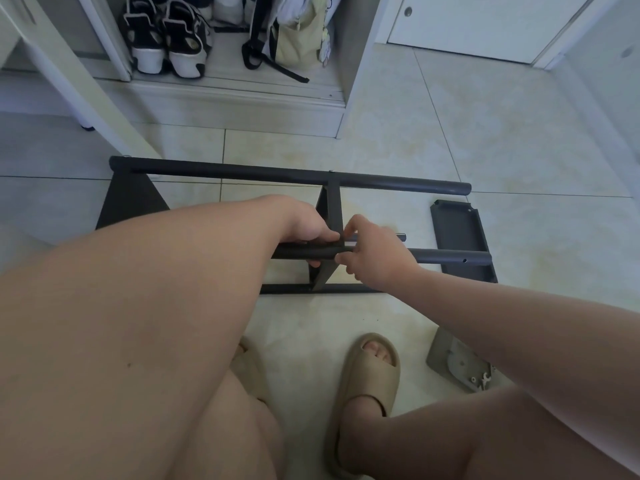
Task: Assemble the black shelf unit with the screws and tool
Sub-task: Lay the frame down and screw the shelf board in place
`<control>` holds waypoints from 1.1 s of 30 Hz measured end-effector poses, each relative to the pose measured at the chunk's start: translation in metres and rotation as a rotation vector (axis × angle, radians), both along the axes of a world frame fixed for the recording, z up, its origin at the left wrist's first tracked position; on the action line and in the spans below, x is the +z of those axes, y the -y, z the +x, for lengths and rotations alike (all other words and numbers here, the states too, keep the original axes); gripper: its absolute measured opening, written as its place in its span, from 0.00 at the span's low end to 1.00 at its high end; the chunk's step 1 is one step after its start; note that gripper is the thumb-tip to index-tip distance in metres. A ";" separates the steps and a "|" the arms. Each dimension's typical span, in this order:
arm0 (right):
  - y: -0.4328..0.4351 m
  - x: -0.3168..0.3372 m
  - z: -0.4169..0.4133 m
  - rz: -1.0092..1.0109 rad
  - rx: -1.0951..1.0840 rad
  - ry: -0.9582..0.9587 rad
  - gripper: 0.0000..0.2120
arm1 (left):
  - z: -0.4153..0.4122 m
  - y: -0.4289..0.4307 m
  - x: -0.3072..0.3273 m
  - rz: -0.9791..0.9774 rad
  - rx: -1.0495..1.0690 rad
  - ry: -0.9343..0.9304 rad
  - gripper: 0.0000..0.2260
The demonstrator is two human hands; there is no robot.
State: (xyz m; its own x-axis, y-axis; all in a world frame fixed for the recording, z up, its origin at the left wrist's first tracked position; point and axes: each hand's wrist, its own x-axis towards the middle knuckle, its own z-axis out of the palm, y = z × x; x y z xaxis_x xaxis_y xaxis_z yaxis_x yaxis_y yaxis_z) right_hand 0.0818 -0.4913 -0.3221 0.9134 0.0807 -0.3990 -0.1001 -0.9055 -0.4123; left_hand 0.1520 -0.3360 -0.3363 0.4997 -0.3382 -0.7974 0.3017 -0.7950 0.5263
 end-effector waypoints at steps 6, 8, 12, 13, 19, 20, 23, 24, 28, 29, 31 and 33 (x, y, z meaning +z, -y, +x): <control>0.008 0.003 0.013 -0.182 -0.041 0.036 0.15 | 0.004 0.009 0.008 0.004 0.033 0.157 0.18; 0.010 0.001 0.016 -0.193 -0.032 0.063 0.15 | 0.006 0.012 0.009 0.008 0.036 0.186 0.17; 0.012 -0.002 0.024 -0.209 -0.024 0.132 0.16 | 0.012 0.017 0.007 -0.007 0.086 0.258 0.13; 0.013 -0.003 0.027 -0.209 -0.026 0.137 0.16 | 0.015 0.017 0.007 -0.005 0.096 0.273 0.13; 0.015 -0.006 0.030 -0.244 0.035 0.123 0.17 | 0.019 0.013 0.003 -0.003 0.081 0.273 0.12; 0.016 -0.005 0.029 -0.245 0.058 0.118 0.17 | 0.018 0.014 0.003 0.004 0.085 0.283 0.12; 0.027 -0.002 0.022 -0.147 0.137 0.062 0.18 | 0.014 0.019 0.005 0.087 0.075 0.378 0.14; 0.034 0.000 0.017 -0.100 0.166 0.032 0.21 | 0.011 0.022 0.006 0.123 0.081 0.402 0.15; 0.072 0.005 -0.008 -0.061 0.239 -0.010 0.30 | -0.001 0.036 0.017 0.316 0.113 0.632 0.21; 0.086 0.007 -0.016 -0.084 0.250 -0.003 0.30 | -0.003 0.041 0.021 0.322 0.081 0.753 0.21; 0.116 0.010 -0.032 -0.164 0.280 -0.001 0.30 | -0.006 0.056 0.030 0.218 -0.009 0.980 0.17; 0.149 0.010 -0.050 -0.275 0.300 -0.028 0.31 | -0.012 0.077 0.039 0.061 -0.106 1.091 0.14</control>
State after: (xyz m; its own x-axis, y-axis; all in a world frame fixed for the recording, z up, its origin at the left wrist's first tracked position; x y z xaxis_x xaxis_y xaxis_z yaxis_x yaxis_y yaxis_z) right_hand 0.0313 -0.6405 -0.3119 0.8540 0.2285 -0.4674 0.1773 -0.9724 -0.1515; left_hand 0.1401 -0.4131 -0.2973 0.9173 -0.3962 0.0391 -0.3736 -0.8229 0.4280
